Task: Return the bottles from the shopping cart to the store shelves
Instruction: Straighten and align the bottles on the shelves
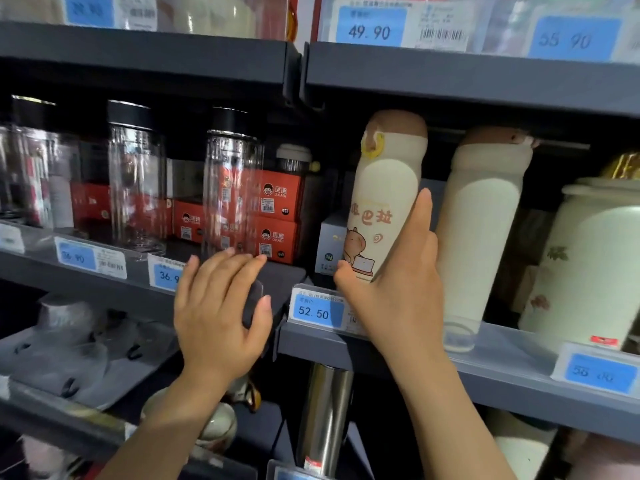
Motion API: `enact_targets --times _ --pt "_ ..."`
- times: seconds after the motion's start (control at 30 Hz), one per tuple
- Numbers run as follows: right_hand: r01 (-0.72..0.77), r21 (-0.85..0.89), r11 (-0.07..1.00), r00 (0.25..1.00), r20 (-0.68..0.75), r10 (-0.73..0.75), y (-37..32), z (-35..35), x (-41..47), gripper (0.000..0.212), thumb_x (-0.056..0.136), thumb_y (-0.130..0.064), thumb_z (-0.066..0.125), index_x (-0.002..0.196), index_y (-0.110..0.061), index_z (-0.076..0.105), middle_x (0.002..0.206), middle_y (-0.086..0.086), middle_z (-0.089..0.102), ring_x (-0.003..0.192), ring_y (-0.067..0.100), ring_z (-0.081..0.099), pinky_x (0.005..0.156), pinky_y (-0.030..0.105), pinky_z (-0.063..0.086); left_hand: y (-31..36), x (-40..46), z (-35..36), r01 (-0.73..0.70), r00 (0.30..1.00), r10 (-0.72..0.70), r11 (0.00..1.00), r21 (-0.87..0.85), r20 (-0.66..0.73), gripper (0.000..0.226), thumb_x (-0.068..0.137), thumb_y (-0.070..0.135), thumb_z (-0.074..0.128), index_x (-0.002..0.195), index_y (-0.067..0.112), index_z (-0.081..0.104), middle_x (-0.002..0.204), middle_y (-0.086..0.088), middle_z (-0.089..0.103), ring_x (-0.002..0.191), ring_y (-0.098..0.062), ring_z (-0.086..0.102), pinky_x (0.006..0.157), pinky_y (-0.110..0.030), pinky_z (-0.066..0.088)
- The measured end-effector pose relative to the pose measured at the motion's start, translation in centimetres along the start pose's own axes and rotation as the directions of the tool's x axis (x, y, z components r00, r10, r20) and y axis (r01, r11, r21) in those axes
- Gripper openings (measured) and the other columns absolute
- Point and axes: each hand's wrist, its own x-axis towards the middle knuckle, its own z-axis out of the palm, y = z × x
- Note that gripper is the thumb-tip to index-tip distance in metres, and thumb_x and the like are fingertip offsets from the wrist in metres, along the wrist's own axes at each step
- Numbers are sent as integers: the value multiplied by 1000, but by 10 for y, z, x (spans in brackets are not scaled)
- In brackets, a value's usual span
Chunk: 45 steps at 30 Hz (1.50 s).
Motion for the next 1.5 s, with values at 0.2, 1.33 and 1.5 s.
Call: enact_targets --times 0.2,1.33,1.5 --pt "-39 5 999 997 74 39 2 -4 2 111 78 -40 67 151 -21 -15 130 2 51 105 19 50 78 30 42 1 -1 -1 18 1000 -18 1000 -5 6 42 90 30 40 120 9 62 114 -11 65 118 -26 50 114 -41 20" --pt "358 -87 930 867 -337 -366 14 -12 -18 62 82 -29 70 134 -8 43 122 13 54 112 21 47 99 20 33 -1 -4 -1 -19 1000 18 1000 -11 -9 44 92 32 36 124 11 58 114 -13 66 117 -29 51 111 -46 24" --pt "97 -238 966 852 -483 -205 42 -46 -4 73 74 -38 77 131 -13 37 124 21 48 112 30 40 95 33 34 1 -3 0 -6 1000 6 1000 -5 -15 42 93 32 36 122 11 58 112 -14 66 115 -29 52 110 -45 24"
